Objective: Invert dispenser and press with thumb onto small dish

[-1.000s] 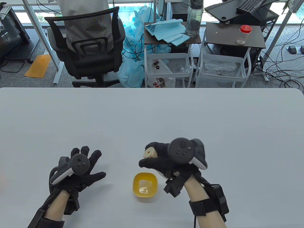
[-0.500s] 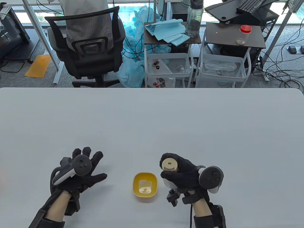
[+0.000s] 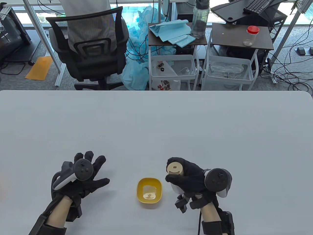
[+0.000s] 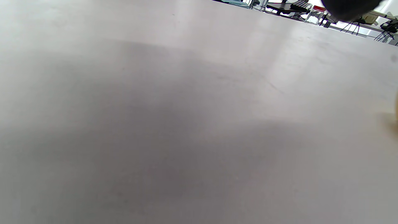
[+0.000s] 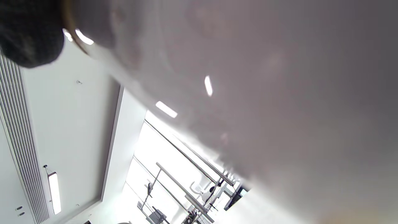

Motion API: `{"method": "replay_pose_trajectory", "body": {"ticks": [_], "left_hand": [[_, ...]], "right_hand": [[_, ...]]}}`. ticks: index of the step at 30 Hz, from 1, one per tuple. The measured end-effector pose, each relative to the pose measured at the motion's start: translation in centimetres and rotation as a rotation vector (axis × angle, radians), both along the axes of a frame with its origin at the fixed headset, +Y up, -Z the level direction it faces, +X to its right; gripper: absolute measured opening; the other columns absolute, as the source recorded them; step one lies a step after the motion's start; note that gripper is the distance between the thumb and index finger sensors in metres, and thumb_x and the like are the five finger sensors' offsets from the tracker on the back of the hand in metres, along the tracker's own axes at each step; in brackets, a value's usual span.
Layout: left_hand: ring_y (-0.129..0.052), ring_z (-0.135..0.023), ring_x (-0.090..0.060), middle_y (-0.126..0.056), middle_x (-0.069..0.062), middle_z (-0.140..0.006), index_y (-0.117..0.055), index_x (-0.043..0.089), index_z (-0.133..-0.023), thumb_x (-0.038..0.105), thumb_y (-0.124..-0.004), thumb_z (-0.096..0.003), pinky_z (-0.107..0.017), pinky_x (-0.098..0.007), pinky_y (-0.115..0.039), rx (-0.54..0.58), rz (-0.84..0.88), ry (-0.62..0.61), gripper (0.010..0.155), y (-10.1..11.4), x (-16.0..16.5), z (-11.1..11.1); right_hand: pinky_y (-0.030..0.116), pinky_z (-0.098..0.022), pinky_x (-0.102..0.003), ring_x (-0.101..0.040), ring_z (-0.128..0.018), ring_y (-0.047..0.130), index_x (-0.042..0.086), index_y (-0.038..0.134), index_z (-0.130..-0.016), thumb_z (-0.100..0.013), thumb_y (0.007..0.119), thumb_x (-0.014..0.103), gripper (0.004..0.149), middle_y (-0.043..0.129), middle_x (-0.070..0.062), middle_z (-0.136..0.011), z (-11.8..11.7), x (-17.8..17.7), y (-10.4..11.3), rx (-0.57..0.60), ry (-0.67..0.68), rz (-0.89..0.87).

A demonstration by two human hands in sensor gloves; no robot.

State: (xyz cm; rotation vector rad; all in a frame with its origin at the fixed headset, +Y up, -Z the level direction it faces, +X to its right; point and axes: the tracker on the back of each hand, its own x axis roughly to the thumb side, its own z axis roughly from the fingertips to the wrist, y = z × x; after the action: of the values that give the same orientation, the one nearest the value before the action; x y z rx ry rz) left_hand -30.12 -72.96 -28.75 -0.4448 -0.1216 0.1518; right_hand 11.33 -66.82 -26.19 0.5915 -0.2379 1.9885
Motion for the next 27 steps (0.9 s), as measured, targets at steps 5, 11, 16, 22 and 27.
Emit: {"method": "replay_pose_trajectory", "body": {"ticks": [5,11,16,22,27], "left_hand": [[0.007,-0.113,-0.044,0.009,0.003,-0.12,-0.007,0.054,-0.108,0.083,-0.06,-0.0478,-0.068,-0.083,-0.012,0.002,0.002,-0.008,0.085,0.0,0.1,0.1],[0.007,-0.113,-0.044,0.009,0.003,-0.121,-0.008,0.054,-0.108,0.083,-0.061,-0.0478,-0.068,-0.083,-0.012,0.006,0.003,-0.026,0.085,0.0,0.4,0.1],[0.007,-0.114,-0.044,0.009,0.003,-0.121,-0.007,0.054,-0.108,0.083,-0.061,-0.0478,-0.068,-0.083,-0.012,-0.009,-0.004,-0.035,0.085,-0.4,0.6,-0.3],[0.007,-0.114,-0.044,0.009,0.003,-0.121,-0.007,0.054,-0.108,0.083,-0.061,-0.0477,-0.068,-0.083,-0.012,-0.013,-0.016,-0.045,0.086,-0.5,0.8,-0.4],[0.007,-0.114,-0.044,0.009,0.003,-0.121,-0.008,0.054,-0.108,0.083,-0.061,-0.0475,-0.068,-0.083,-0.012,-0.01,-0.017,-0.048,0.085,-0.5,0.9,-0.4]], "right_hand": [[0.078,-0.045,-0.057,-0.041,-0.053,0.097,0.007,0.082,-0.086,-0.041,0.078,0.072,0.08,0.093,-0.019,-0.071,-1.4,-1.4,3.7,-0.286,0.164,0.393],[0.078,-0.045,-0.057,-0.041,-0.054,0.098,0.006,0.081,-0.087,-0.041,0.077,0.072,0.08,0.093,-0.019,-0.071,-3.3,-6.7,5.7,-0.485,0.202,0.997],[0.079,-0.045,-0.057,-0.041,-0.053,0.098,0.006,0.081,-0.086,-0.039,0.077,0.072,0.08,0.094,-0.019,-0.071,-4.4,-12.5,4.2,-0.499,0.193,1.491],[0.079,-0.043,-0.058,-0.042,-0.051,0.099,0.005,0.083,-0.084,-0.036,0.08,0.072,0.083,0.095,-0.02,-0.069,-4.7,-17.6,1.2,-0.46,0.249,1.781],[0.08,-0.044,-0.057,-0.041,-0.05,0.099,0.006,0.084,-0.083,-0.038,0.08,0.069,0.078,0.096,-0.019,-0.067,-4.7,-19.8,-0.4,-0.427,0.288,1.913]]}}
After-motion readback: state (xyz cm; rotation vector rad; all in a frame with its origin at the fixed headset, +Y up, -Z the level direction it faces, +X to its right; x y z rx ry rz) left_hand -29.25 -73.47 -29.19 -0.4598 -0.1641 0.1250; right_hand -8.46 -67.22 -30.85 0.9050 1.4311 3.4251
